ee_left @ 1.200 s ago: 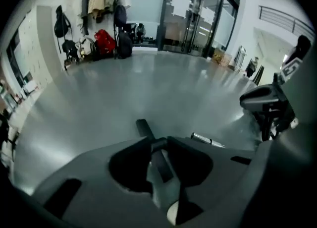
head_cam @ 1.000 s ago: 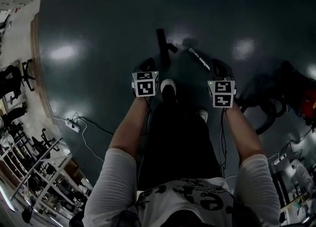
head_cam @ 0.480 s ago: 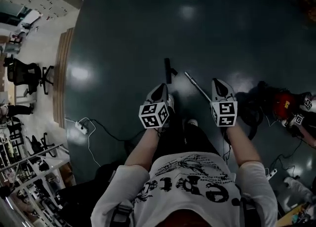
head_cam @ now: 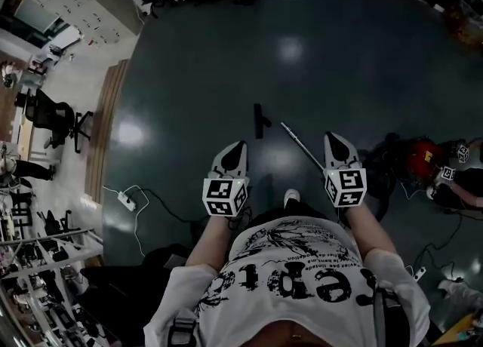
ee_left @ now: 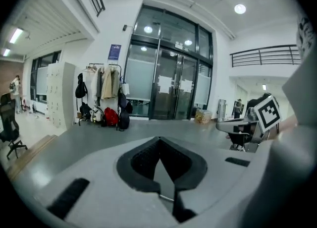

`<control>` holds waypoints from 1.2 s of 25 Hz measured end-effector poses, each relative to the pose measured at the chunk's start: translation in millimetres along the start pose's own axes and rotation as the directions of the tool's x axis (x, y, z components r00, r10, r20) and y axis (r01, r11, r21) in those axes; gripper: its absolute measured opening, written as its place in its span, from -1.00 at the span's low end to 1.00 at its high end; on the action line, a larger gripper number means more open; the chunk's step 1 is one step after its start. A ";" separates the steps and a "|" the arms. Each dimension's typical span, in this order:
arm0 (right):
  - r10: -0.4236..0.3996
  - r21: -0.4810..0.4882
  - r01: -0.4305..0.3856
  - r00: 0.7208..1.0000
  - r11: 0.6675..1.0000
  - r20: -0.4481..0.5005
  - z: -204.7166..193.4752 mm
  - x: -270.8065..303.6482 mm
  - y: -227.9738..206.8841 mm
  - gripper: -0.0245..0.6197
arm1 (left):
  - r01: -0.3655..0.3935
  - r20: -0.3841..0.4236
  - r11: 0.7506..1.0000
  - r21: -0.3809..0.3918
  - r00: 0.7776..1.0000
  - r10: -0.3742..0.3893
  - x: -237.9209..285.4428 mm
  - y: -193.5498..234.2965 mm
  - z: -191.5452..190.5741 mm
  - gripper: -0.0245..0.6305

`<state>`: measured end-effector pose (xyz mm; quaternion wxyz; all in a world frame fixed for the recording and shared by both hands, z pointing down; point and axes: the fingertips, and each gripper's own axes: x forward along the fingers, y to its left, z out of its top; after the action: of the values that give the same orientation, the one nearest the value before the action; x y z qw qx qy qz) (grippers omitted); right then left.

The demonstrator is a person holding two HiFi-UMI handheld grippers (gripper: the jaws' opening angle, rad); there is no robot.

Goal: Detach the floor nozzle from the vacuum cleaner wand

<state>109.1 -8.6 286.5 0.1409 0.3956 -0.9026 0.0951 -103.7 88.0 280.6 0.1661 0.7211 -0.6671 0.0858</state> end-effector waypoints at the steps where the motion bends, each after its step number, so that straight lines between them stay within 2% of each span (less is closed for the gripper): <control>1: 0.012 -0.019 -0.011 1.000 1.000 0.005 -3.5 -9.5 11.3 -0.92 | 0.005 0.000 1.000 0.002 1.000 -0.005 -12.8 -2.9 -2.4 -0.91; 3: 0.021 -0.053 -0.021 1.000 0.998 0.005 -11.9 -33.3 36.9 -0.92 | 0.026 0.010 0.999 -0.021 1.000 -0.026 -43.5 -10.9 -7.7 -0.91; 6: 0.022 -0.088 -0.020 1.000 0.996 0.021 -8.8 -59.6 70.3 -0.92 | 0.049 0.076 0.998 -0.044 0.996 -0.045 -82.4 -16.6 2.1 -0.91; 10: 0.017 -0.139 -0.011 0.999 0.990 0.040 -10.3 -89.7 111.6 -0.92 | 0.063 0.147 0.998 -0.005 0.987 -0.061 -130.7 -21.1 14.2 -0.91; 14: 0.019 -0.139 -0.010 0.998 0.990 0.067 -14.4 -109.4 145.0 -0.92 | 0.092 0.176 0.995 0.037 0.980 -0.097 -164.9 -22.5 11.4 -0.91; 17: 0.038 -0.133 -0.031 0.998 0.991 0.050 -24.2 -114.7 168.9 -0.92 | 0.093 0.182 0.995 0.031 0.978 -0.097 -181.9 -16.1 2.0 -0.91; 20: 0.049 -0.157 -0.043 0.998 0.987 0.035 -29.4 -118.9 181.3 -0.92 | 0.099 0.186 0.995 0.015 0.977 -0.100 -190.1 -14.1 -4.6 -0.91; 25: 0.063 -0.201 -0.056 0.998 0.978 0.029 -21.9 -115.4 187.5 -0.91 | 0.084 0.206 0.995 0.046 0.974 -0.092 -195.3 -10.9 2.4 -0.91; 30: 0.066 -0.184 -0.059 0.997 0.981 0.033 -17.3 -112.0 187.2 -0.92 | 0.097 0.211 0.995 0.002 0.973 -0.095 -193.4 -8.9 0.8 -0.91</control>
<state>46.0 198.5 254.5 0.1558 0.3543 -0.9220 0.0087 -113.3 268.7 211.9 0.1017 0.7568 -0.6456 -0.0020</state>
